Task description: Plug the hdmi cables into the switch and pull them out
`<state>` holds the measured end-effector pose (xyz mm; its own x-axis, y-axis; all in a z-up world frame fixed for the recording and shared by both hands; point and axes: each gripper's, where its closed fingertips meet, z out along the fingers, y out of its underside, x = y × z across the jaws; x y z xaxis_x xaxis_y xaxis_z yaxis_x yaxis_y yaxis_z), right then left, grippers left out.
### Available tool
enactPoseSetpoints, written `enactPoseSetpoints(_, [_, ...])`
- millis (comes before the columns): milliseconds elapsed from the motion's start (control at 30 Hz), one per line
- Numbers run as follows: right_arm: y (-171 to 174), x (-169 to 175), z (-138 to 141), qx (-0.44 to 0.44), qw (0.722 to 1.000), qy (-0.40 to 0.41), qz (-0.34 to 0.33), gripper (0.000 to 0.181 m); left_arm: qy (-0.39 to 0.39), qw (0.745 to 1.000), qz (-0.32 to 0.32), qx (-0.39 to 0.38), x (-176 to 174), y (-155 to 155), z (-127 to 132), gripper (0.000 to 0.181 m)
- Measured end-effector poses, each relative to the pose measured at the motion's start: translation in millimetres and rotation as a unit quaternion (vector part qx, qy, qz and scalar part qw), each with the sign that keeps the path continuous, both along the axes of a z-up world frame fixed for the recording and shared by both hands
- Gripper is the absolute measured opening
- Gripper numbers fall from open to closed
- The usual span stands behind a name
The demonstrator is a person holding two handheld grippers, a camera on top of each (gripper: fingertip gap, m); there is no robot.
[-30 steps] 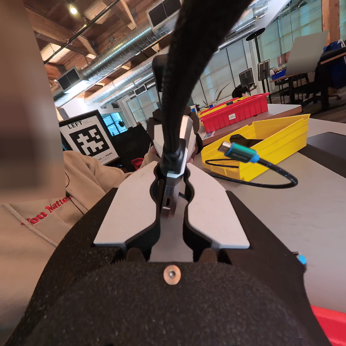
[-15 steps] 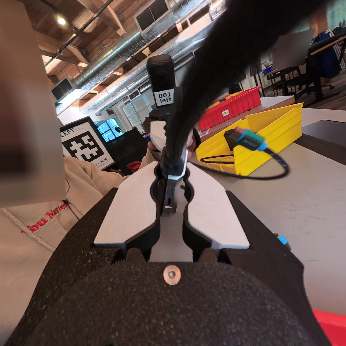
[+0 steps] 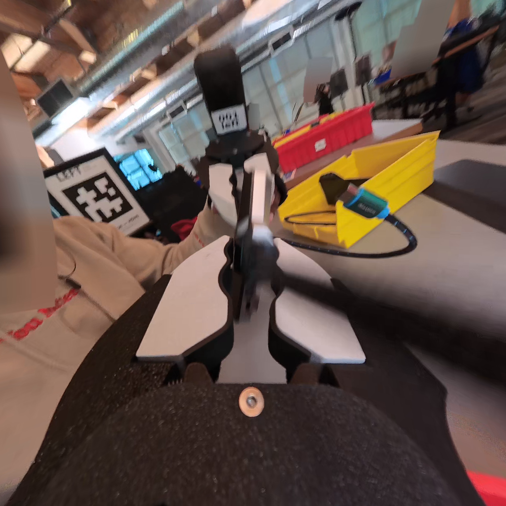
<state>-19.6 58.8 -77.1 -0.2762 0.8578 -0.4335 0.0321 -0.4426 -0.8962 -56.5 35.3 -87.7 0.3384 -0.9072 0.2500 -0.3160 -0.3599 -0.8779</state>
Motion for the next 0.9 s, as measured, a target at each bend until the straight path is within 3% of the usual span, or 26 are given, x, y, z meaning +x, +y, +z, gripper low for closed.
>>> enactPoseSetpoints(300, [-9, -1, 0, 0.016, 1.0, -0.02, 0.013, 0.022, 0.016, 1.0, -0.024, 0.002, 6, -8, -5, 0.012])
enactPoseSetpoints(900, [-15, 1, -28, 0.044, 0.993, -0.104, 0.034, 0.022, -0.044, 0.992, -0.066, -0.096, 19, -6, -26, 0.011])
